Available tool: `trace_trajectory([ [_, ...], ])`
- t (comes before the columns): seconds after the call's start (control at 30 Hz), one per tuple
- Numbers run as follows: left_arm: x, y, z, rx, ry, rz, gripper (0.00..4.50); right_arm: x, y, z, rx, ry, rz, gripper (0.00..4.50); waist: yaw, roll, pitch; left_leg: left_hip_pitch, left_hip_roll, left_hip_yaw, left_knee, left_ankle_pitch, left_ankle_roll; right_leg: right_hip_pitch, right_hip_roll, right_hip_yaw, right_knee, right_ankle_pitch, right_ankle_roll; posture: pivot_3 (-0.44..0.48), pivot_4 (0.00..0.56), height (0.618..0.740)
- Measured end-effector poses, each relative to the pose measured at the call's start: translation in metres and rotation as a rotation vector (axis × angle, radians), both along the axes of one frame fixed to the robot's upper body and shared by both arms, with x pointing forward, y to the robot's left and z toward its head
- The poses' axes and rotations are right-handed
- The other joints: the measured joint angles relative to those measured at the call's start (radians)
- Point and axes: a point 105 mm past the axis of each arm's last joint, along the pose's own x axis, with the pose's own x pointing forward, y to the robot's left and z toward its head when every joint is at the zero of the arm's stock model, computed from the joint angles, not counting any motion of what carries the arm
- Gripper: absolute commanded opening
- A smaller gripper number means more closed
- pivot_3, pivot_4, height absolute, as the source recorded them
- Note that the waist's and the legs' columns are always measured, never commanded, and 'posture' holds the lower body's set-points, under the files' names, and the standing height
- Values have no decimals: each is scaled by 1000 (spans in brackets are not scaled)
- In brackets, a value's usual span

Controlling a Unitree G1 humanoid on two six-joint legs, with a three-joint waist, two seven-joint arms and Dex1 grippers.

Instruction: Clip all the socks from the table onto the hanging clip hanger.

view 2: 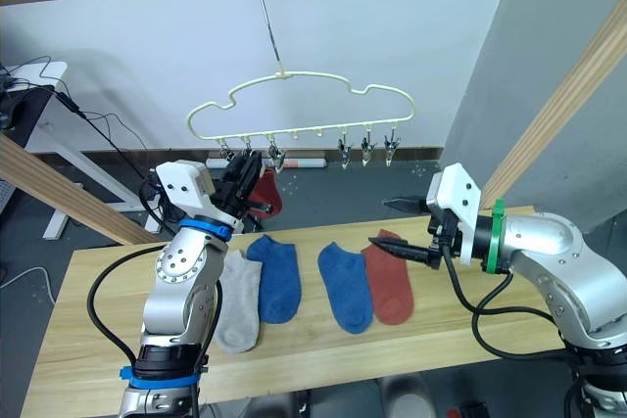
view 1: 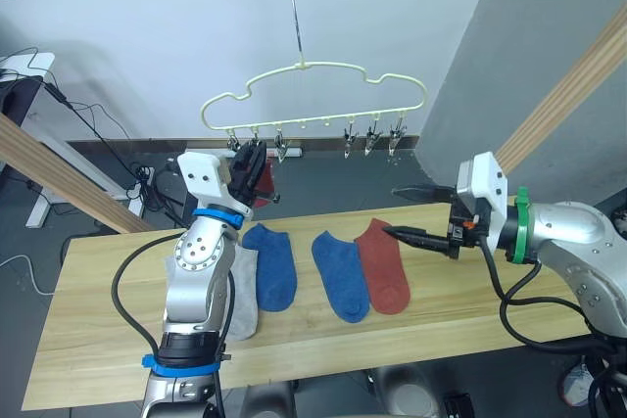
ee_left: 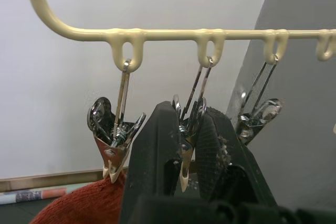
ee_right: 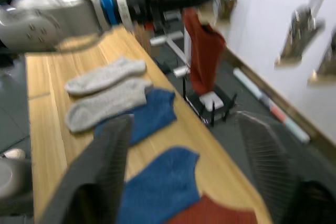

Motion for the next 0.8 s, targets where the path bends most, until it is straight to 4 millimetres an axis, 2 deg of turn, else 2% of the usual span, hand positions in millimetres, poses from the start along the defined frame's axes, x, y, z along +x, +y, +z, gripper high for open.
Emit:
trace_trajectory([
  [0.1, -1, 0, 2, 6, -6, -4, 315, 7, -1, -3, -5, -33, -64, 4500, -1, 0, 0, 1, 0, 0, 0, 0, 0, 0, 0, 0, 0, 0, 0, -256, 271, 714],
  [0.33, -2, -5, 4, -57, 21, -58, 314, 31, -5, -74, -74, 28, -345, 4500, -1, 0, 0, 0, 0, 0, 0, 0, 0, -1, 0, 1, 0, 0, 0, -249, 273, 714],
  [0.57, -6, -10, 9, -103, 63, -153, 314, 52, -4, -110, -77, 12, -516, 4500, -1, 0, 1, 0, 1, 0, 0, 0, 0, -1, 0, 0, 1, 0, 0, -236, 275, 714],
  [0.73, -10, -10, 15, -160, 111, -215, 314, 63, 8, -146, -41, 71, -647, 4500, 0, -1, 3, -1, 2, 0, 0, 0, 0, -3, 0, 1, 2, 0, 0, -213, 276, 714],
  [0.8, -11, -12, 19, -179, 126, -242, 314, 66, 12, -154, -33, 97, -679, 4500, 0, -1, 4, -3, 2, 0, 0, 0, 0, -4, -1, 1, 2, 0, 0, -211, 275, 714],
])
